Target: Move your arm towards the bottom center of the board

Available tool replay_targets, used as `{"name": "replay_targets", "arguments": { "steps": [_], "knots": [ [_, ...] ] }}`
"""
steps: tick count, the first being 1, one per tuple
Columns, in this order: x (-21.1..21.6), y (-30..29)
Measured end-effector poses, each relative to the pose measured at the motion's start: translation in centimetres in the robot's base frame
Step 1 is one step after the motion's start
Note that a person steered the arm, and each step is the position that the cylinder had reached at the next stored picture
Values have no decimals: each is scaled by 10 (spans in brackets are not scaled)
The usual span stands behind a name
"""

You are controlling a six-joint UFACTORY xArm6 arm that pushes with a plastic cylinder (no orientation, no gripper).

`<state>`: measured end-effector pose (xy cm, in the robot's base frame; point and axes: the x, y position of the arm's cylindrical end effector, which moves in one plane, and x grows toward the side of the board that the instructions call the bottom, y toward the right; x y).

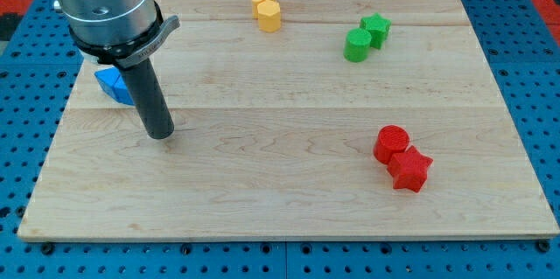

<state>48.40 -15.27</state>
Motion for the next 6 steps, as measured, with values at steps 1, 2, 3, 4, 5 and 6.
{"name": "replay_targets", "arguments": {
  "steps": [1,2,3,4,5,6],
  "knots": [
    [0,0],
    [0,8],
    [4,-4],
    [20,-7],
    [20,-7],
    [20,11]
  ]
}}
